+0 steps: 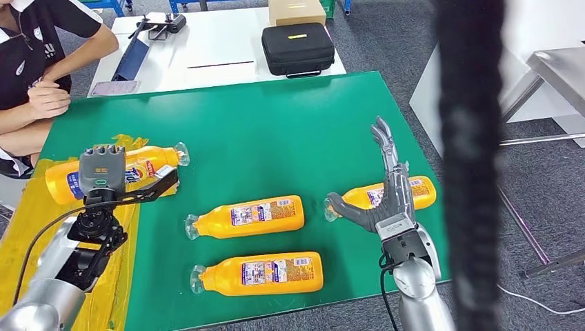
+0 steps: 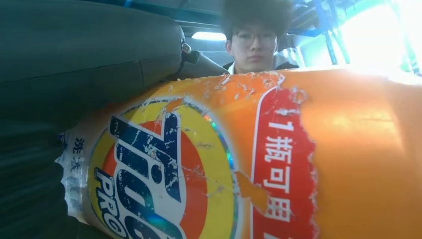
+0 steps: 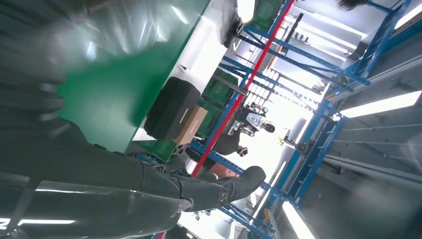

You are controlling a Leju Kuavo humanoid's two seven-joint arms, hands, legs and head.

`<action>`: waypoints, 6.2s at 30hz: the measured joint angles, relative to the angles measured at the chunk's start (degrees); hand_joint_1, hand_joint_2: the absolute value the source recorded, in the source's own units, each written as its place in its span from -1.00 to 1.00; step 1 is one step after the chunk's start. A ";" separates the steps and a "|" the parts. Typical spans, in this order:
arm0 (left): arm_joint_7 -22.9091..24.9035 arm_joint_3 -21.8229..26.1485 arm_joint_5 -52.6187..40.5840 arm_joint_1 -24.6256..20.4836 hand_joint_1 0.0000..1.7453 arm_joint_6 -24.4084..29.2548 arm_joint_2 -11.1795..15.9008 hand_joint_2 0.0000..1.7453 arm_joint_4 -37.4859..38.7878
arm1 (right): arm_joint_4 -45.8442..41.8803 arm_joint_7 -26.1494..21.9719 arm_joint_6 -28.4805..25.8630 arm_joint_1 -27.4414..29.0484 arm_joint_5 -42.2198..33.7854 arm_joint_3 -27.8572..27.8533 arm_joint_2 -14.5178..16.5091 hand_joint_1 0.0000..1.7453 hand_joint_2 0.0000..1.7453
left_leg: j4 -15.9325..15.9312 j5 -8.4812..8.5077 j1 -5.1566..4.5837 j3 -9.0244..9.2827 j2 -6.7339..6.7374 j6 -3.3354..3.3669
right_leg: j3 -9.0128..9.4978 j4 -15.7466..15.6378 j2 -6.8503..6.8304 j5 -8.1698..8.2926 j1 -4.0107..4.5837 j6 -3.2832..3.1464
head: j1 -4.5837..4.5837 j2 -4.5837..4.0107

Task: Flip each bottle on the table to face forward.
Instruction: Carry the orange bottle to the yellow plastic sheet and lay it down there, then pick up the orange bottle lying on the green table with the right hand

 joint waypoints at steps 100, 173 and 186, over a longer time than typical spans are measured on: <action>-49.81 16.97 68.66 23.32 -1.00 -19.47 -13.58 1.00 -37.16 | 52.33 13.53 22.56 -28.69 39.92 2.43 -23.98 -1.00 1.00 | 0.02 0.17 -0.10 -0.12 -0.24 0.17 | 0.00 -0.03 -0.13 0.19 -0.08 0.26 | -0.03 0.00; -43.45 7.37 71.34 21.55 -1.00 -24.50 -14.83 1.00 -35.92 | 26.48 2.20 1.24 -11.31 0.12 0.18 0.09 1.00 1.00 | 0.00 0.41 -0.04 -0.43 -0.22 0.12 | -0.36 -0.02 -0.17 0.42 -0.04 0.21 | -0.03 0.00; -40.97 2.95 76.45 21.30 -1.00 -29.81 -14.82 1.00 -37.13 | 26.22 -1.44 3.64 -12.89 0.59 7.79 2.22 1.00 1.00 | 0.00 0.42 -0.05 -0.49 -0.26 0.12 | -0.39 -0.02 -0.17 0.42 -0.06 0.21 | -0.01 0.00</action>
